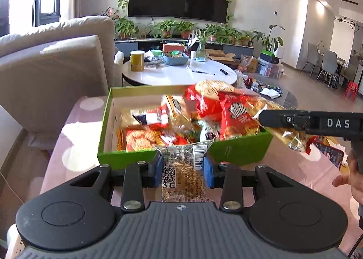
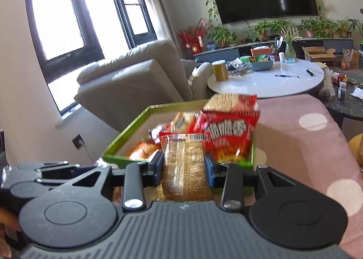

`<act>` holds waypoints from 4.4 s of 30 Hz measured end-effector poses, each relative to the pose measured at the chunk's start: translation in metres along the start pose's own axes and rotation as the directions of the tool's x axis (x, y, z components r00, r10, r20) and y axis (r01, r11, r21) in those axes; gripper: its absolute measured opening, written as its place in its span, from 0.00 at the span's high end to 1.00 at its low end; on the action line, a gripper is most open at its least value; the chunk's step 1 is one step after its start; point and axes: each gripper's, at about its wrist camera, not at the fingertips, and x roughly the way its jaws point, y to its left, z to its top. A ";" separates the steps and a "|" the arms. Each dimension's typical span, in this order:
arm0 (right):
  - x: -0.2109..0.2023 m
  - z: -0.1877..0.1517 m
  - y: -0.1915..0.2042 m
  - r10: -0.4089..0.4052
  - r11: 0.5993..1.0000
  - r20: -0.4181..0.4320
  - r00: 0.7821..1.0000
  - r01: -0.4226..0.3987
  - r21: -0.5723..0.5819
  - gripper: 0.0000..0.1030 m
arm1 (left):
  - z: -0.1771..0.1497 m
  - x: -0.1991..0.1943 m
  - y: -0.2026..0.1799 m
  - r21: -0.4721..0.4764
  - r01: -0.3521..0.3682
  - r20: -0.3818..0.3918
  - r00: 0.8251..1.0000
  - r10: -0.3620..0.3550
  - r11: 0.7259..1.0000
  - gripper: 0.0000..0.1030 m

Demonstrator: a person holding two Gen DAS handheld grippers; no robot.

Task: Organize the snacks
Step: 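Carry both bread packets over the green box and open both grippers, then grasp a white paper packet with the left gripper while the right gripper grasps the yellow pea snack bag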

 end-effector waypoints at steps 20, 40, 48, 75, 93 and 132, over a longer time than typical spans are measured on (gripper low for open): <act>0.076 0.043 0.011 0.040 0.999 0.003 0.999 -0.040 0.023 0.35 | 0.069 0.082 0.050 -0.055 -0.084 0.013 0.996 0.085 0.995 0.68; 0.143 0.058 0.014 0.015 0.999 -0.070 0.997 -0.013 0.040 0.35 | 0.078 0.136 0.077 -0.083 -0.125 -0.031 0.992 0.123 0.989 0.66; 0.142 0.059 0.009 0.011 0.997 -0.057 0.998 -0.006 0.076 0.35 | 0.075 0.132 0.070 -0.072 -0.142 -0.028 0.990 0.140 0.987 0.37; 0.051 0.034 -0.007 -0.015 0.999 0.010 1.000 0.015 0.036 0.35 | 0.045 0.057 0.045 -0.031 -0.080 0.047 0.996 0.081 0.996 0.23; -0.006 -0.014 -0.009 -0.048 0.999 -0.068 0.997 0.049 0.019 0.34 | -0.029 0.004 -0.017 0.145 0.119 -0.085 0.991 -0.107 0.982 0.18; -0.032 -0.091 -0.017 -0.132 0.986 -0.289 0.948 0.156 0.060 0.26 | -0.082 0.012 -0.087 0.399 0.334 -0.274 0.932 -0.237 0.854 0.32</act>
